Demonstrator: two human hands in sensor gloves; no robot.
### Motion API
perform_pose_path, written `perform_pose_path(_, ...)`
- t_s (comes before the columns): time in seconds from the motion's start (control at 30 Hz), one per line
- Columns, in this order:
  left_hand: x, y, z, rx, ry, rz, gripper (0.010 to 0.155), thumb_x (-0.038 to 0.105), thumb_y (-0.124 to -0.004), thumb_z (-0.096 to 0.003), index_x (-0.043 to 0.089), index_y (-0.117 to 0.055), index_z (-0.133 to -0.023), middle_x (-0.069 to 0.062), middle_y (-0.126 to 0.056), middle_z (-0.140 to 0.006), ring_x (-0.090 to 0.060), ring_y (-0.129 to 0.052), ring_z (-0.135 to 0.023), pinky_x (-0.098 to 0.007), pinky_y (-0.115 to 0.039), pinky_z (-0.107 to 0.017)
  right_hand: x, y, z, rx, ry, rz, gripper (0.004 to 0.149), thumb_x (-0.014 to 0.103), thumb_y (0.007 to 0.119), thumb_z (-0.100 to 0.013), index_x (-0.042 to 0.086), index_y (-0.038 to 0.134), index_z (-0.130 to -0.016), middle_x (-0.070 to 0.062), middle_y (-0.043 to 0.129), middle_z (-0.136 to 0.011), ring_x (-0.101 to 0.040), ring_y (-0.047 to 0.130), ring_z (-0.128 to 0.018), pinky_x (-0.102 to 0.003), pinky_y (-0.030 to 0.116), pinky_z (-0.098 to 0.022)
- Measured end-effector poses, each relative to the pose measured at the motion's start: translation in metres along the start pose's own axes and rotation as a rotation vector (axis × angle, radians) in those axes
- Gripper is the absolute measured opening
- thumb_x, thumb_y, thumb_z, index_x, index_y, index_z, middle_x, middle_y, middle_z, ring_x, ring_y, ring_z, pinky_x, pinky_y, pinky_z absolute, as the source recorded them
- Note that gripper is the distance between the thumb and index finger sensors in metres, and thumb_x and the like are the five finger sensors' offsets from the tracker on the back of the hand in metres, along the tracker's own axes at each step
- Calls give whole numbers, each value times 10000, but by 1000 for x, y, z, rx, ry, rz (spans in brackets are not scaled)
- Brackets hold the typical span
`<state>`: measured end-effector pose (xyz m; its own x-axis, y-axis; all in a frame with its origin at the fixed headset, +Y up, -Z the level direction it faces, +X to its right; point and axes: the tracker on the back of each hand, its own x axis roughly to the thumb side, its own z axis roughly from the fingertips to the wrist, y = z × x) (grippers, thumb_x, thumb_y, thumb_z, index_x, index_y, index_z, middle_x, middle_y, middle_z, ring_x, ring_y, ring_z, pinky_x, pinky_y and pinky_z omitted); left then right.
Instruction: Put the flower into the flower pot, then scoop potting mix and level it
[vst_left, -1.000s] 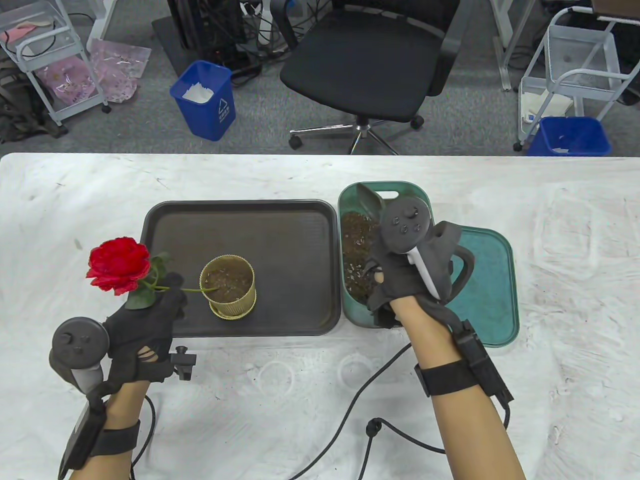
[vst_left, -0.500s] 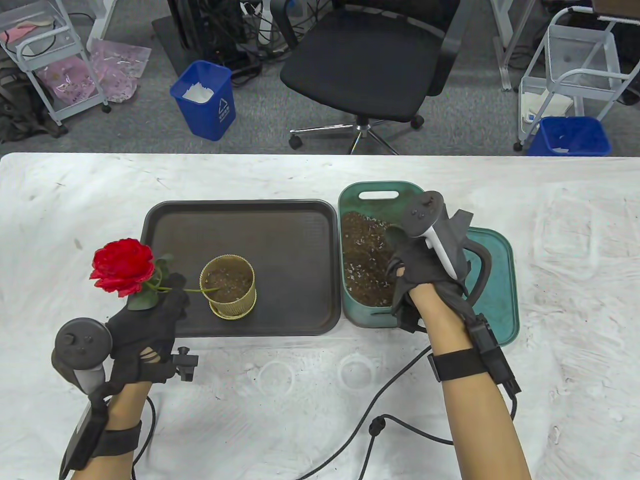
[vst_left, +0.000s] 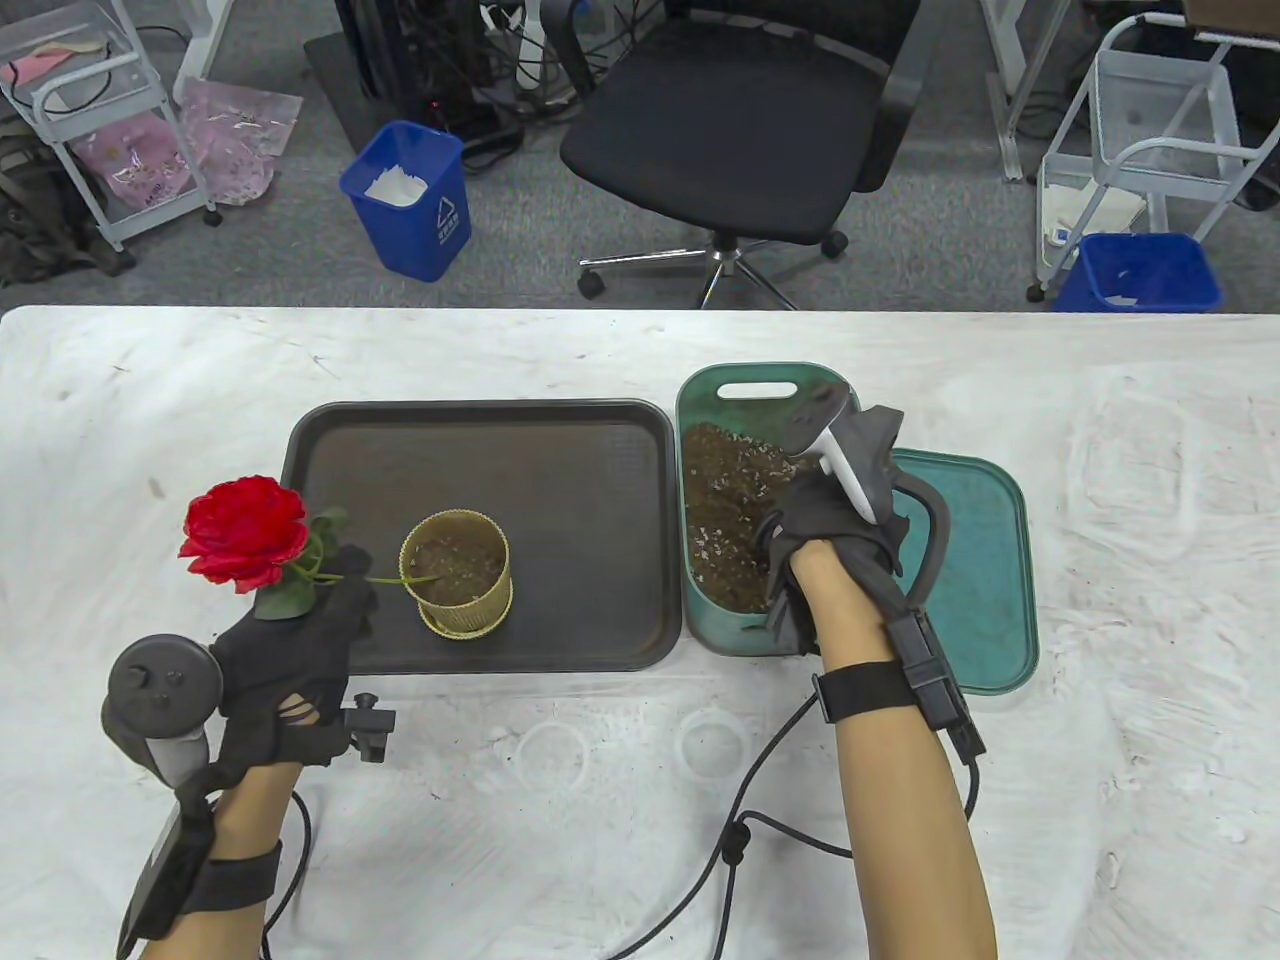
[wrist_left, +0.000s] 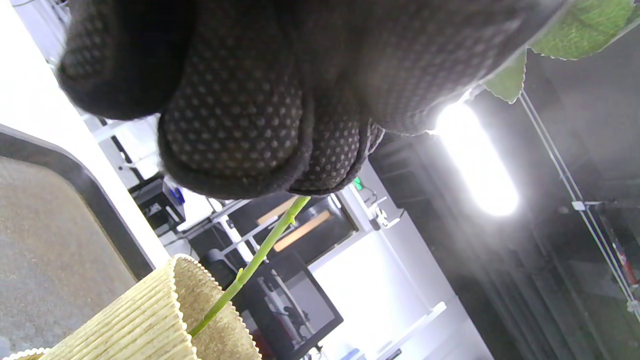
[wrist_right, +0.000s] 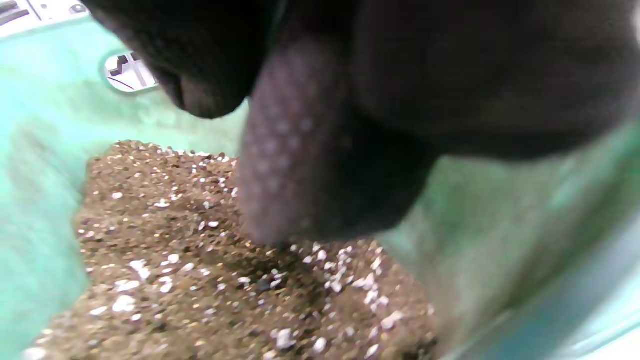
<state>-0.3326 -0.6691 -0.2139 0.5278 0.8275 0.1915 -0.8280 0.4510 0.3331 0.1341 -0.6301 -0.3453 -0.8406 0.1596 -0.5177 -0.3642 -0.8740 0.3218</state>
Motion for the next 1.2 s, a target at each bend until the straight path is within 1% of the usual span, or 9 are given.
perform_pose_path(0.13,0,0,0,1,1,0,433,445,-896,-394,241,-956,-772,44,-1072,-583,-174,-1118,-308,-358,-939,-317,-9,3,-8,82,-10,-126,528,335,801,-416,9,790,-831,-154,1024,-523,-230,1090,-157,-333,952,-37)
perform_pose_path(0.27,0,0,0,1,1,-1,432,444,-896,-394,242,-957,-771,42,-1072,-583,-175,-1118,-308,-359,-939,-317,-18,8,-15,188,-29,-298,529,331,795,-417,6,784,-834,-155,1021,-530,-235,1089,-165,-338,952,-43)
perform_pose_path(0.47,0,0,0,1,1,-1,433,444,-896,-393,242,-957,-771,41,-1073,-582,-174,-1118,-307,-359,-939,-316,-22,13,-20,235,-38,-389,536,329,787,-416,0,771,-839,-156,1016,-539,-233,1090,-174,-335,955,-49)
perform_pose_path(0.6,0,0,0,1,1,-1,433,445,-896,-393,241,-957,-771,43,-1072,-582,-173,-1118,-307,-358,-940,-316,-24,18,-22,299,-57,-519,534,327,783,-417,2,767,-842,-156,1013,-546,-239,1090,-183,-340,956,-56)
perform_pose_path(0.7,0,1,0,2,2,-1,433,444,-896,-393,241,-957,-771,42,-1073,-582,-174,-1118,-307,-358,-940,-317,-23,19,-22,315,-71,-549,537,326,775,-420,3,755,-849,-154,1007,-560,-241,1092,-198,-341,959,-68)
perform_pose_path(0.87,0,0,0,1,1,0,434,445,-896,-394,242,-956,-773,42,-1072,-583,-174,-1118,-308,-359,-939,-316,-28,21,-22,342,-75,-667,536,321,766,-419,2,749,-851,-153,1003,-564,-243,1092,-204,-344,962,-72)
perform_pose_path(1.0,0,0,0,1,1,-1,434,444,-896,-393,241,-957,-771,42,-1072,-583,-174,-1118,-307,-359,-939,-316,-33,19,-20,346,-70,-715,533,319,756,-423,2,743,-851,-153,1000,-566,-242,1093,-206,-344,964,-72)
perform_pose_path(1.2,0,1,0,3,3,0,432,443,-897,-394,242,-957,-771,39,-1072,-583,-175,-1118,-308,-359,-939,-317,-41,7,-11,303,-82,-774,532,318,750,-422,3,740,-851,-152,999,-565,-241,1093,-209,-344,965,-71)
